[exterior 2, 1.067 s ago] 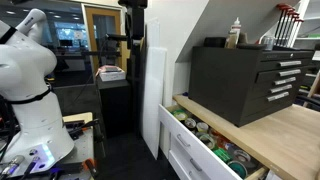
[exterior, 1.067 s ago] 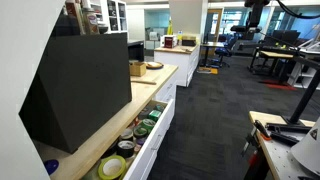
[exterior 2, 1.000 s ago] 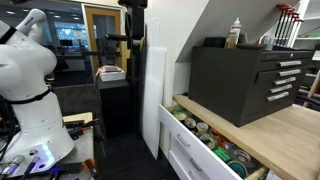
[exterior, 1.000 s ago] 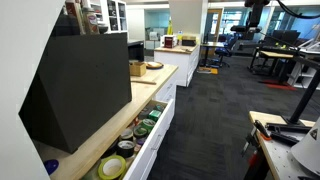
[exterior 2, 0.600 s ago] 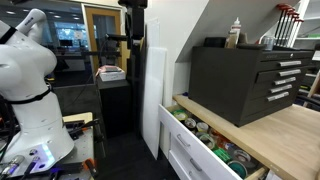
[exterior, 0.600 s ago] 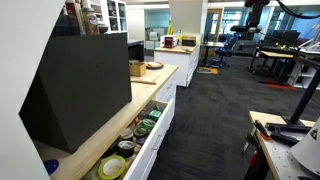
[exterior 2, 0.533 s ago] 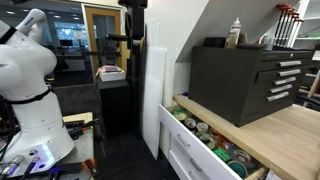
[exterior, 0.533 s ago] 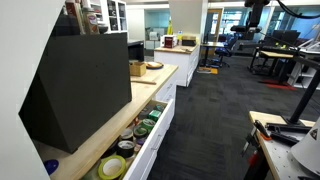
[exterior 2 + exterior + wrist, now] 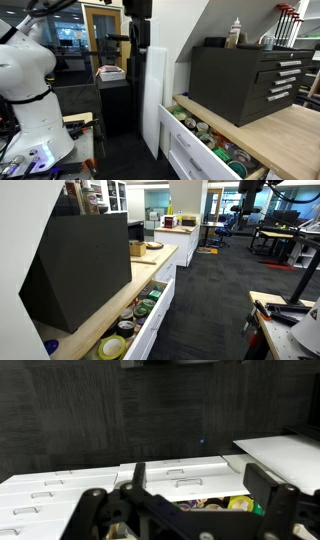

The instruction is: Close the drawer

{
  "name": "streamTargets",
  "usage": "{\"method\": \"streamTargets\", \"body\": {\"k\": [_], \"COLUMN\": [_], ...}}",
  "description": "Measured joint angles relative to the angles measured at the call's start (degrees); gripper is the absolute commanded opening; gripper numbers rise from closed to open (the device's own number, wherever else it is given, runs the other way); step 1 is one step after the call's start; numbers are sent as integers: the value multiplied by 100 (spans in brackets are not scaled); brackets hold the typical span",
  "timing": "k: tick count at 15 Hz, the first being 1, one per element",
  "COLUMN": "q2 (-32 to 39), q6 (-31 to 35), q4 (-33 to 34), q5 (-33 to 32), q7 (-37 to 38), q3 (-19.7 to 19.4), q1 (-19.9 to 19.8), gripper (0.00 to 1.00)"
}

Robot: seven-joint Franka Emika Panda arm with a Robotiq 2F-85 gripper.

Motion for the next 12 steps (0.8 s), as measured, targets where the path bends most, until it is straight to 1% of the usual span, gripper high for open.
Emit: {"method": "streamTargets", "body": {"k": [6, 9, 12], "q2": [934, 1531, 2138], "q6": [1170, 1704, 2293], "q4": [-426, -527, -546], "q5": [93, 131, 307], "q7": [-200, -350, -469], "q3": [178, 288, 397], "q1": [389, 507, 603], "gripper": [100, 100, 100]}}
